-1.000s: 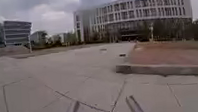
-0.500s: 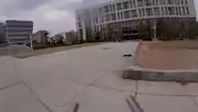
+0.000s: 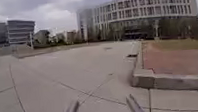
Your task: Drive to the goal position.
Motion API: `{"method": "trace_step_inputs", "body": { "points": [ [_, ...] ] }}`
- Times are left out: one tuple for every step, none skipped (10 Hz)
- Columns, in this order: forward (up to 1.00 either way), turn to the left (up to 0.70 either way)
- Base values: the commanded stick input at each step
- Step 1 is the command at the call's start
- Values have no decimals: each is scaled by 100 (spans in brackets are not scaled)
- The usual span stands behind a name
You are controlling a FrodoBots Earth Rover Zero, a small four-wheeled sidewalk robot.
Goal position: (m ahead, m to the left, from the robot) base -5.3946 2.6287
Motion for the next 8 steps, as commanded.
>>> {"method": "trace_step_inputs", "body": {
  "points": [
    [70,0],
    [70,0],
    [70,0],
    [70,-21],
    [70,-35],
    [70,-35],
    [70,-35],
    [70,-35]
  ]
}}
